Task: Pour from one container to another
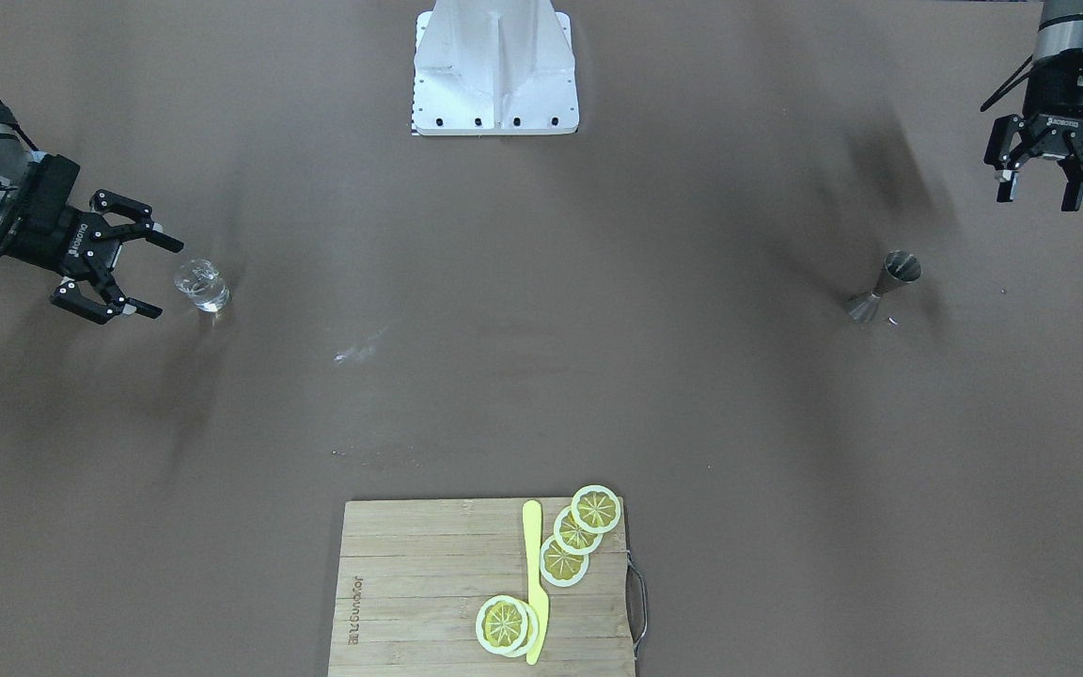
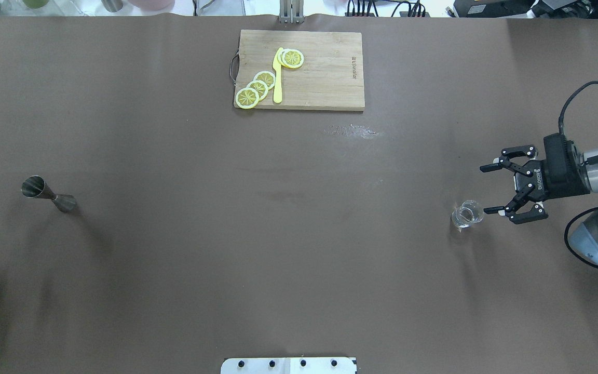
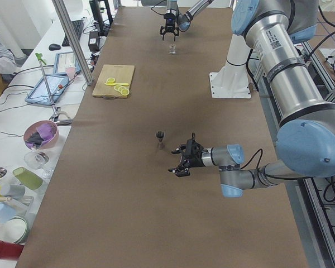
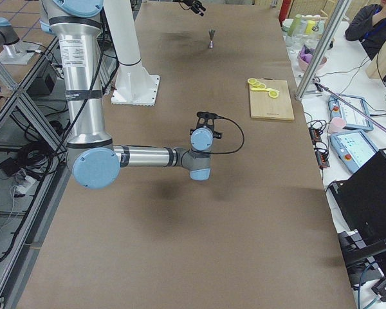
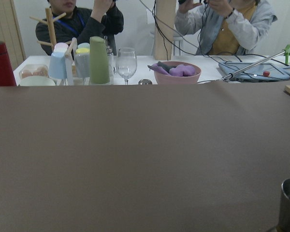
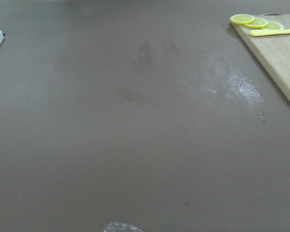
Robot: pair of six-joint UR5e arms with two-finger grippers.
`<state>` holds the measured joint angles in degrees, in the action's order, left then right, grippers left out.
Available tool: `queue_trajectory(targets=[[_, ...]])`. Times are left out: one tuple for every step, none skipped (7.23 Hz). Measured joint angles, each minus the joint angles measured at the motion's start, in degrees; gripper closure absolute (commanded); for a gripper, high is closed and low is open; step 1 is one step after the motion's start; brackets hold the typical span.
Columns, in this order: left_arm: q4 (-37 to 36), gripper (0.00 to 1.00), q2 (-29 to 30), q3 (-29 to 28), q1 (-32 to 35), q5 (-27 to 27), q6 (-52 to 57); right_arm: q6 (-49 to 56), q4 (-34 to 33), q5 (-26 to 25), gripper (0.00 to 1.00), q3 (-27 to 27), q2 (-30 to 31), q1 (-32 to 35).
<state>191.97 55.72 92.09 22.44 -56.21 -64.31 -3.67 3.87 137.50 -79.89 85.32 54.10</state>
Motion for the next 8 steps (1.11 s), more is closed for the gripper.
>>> queue_trajectory(targets=[[0.4, 0.02, 0.7, -0.7, 4.7, -8.4, 0.0, -1.0, -3.8, 1.3, 0.00, -2.6, 0.0, 3.6], [0.5, 0.02, 1.2, -1.1, 8.4, -15.3, -0.1, -1.5, -9.0, 1.8, 0.00, -5.7, 0.4, 6.8], [0.3, 0.02, 1.5, -1.3, 12.2, -23.0, -0.2, -1.5, -14.8, 1.0, 0.00, -8.9, 1.0, 9.7], [-0.6, 0.02, 2.1, -1.5, 17.0, -32.6, -0.2, -1.5, -20.4, -1.7, 0.00, -11.6, 1.5, 12.4], [-4.1, 0.02, 4.4, -1.6, 24.9, -45.6, -0.1, -1.4, -26.9, -5.9, 0.00, -14.2, 1.7, 14.5], [-10.5, 0.02, 8.4, -2.3, 34.6, -59.8, -0.1, -1.4, -35.4, -10.1, 0.00, -16.8, 2.1, 16.2], [-18.3, 0.02, 12.4, -3.7, 43.4, -73.0, 0.1, -1.5, -45.9, -14.8, 0.00, -19.5, 2.8, 17.7], [-24.9, 0.02, 15.0, -4.8, 48.8, -81.2, 0.3, -1.6, -55.6, -19.0, 0.00, -21.4, 3.2, 19.3]])
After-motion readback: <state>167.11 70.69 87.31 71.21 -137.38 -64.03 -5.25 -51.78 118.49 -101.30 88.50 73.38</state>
